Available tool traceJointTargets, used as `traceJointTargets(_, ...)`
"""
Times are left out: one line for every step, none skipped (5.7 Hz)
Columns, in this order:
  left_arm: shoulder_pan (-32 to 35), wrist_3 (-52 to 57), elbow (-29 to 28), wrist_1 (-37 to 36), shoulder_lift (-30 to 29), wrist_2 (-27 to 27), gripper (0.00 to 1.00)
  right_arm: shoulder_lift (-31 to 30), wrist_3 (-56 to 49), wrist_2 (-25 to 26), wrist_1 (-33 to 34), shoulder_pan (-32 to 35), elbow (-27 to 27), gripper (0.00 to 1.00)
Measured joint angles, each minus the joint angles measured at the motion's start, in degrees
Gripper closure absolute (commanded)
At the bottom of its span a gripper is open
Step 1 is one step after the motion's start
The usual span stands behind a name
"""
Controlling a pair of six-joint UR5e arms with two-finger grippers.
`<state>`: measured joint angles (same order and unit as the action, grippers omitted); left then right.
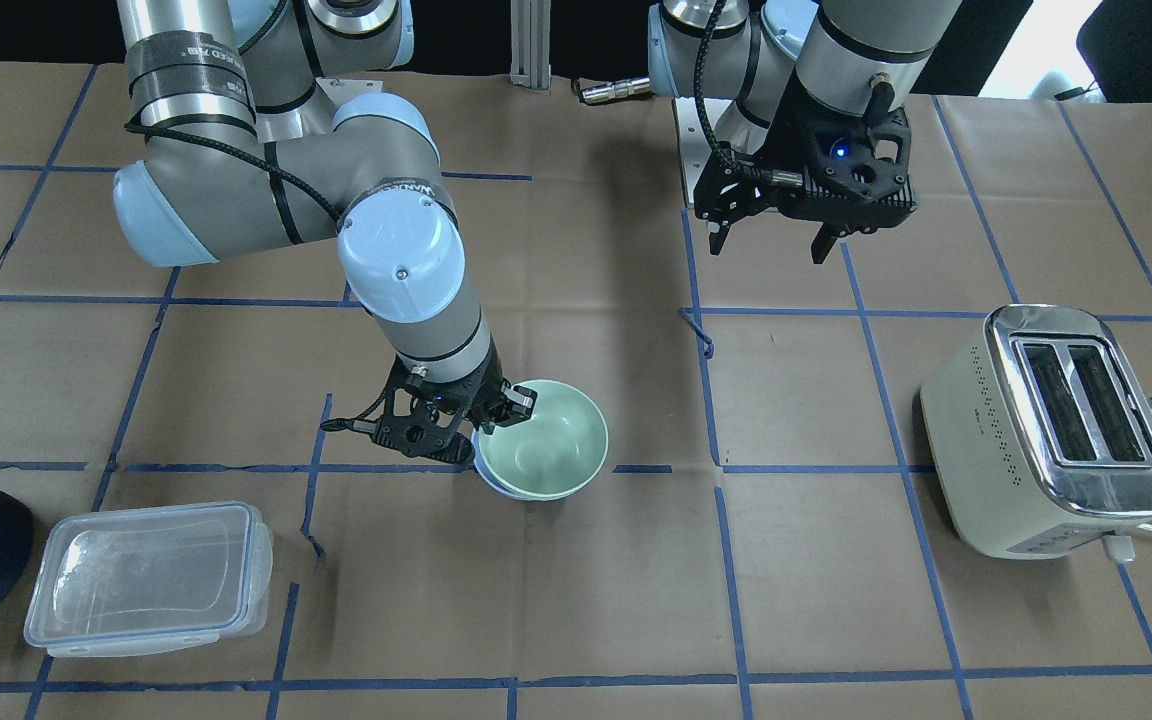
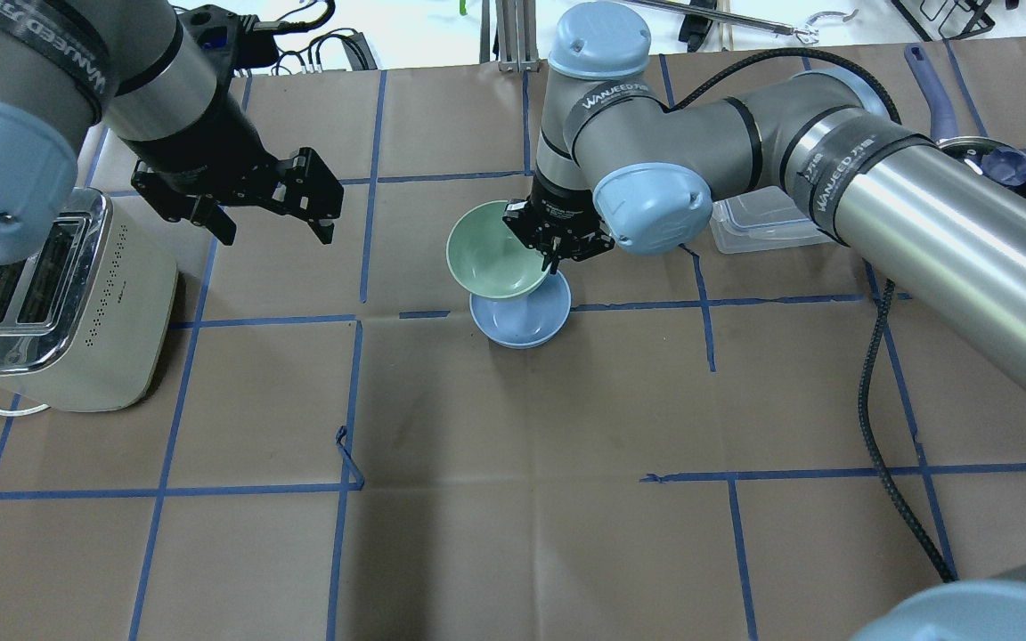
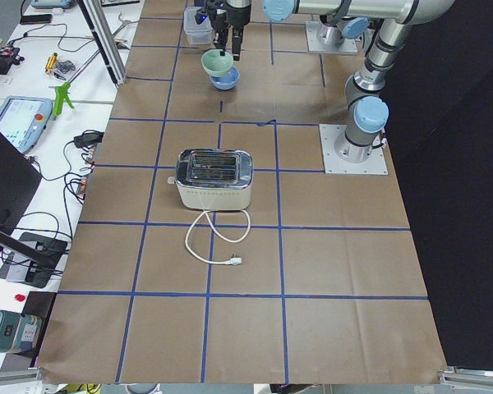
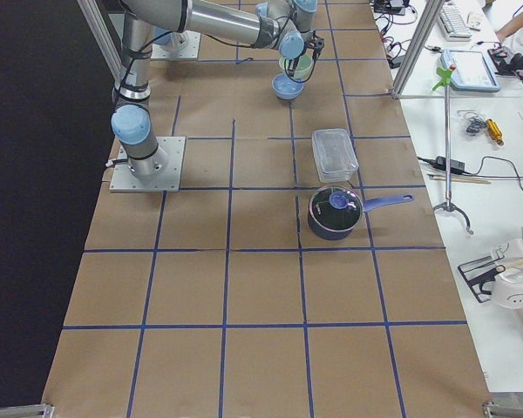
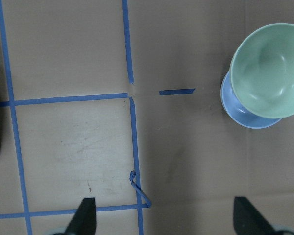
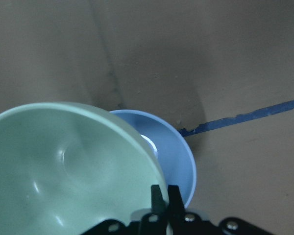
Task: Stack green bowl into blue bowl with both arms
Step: 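Move the green bowl over the blue bowl with the right gripper and lower it in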
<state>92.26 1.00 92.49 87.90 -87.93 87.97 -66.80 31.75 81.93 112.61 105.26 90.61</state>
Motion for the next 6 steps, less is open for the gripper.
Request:
traceJointTargets(-0.03, 0.04, -0.02, 0.05, 0.03, -0.03, 0.02, -0.16, -0.89, -0.33, -0.01, -1.38, 1.89, 0.93)
traceJointTargets(-0.06, 0.05, -0.03, 0.07, 0.03, 0.00, 0.02, -0.52, -1.13, -0.51, 1.23, -1.90, 4.12, 0.93)
traceJointTargets(-0.14, 0.02, 0.03, 0.05, 0.03, 0.03, 0.02, -0.71, -1.14, -0.77, 2.79, -1.85, 4.97, 0.93)
traceJointTargets(-0.17, -0.02, 0.07, 0.03, 0.04, 0.08, 0.02, -0.75, -0.91, -1.47, 4.13, -1.55, 5.15, 0.93)
traceJointTargets(-0.16, -0.01, 0.07, 0.06, 0.07, 0.09, 0.02, -0.58, -0.63, -2.22, 5.47, -1.28, 5.38, 0.69)
traceJointTargets(-0.06, 0.01, 0.09, 0.05, 0.08, 0.09, 0.02, -0.28, -0.75, -2.48, 5.72, -1.16, 5.72, 0.01)
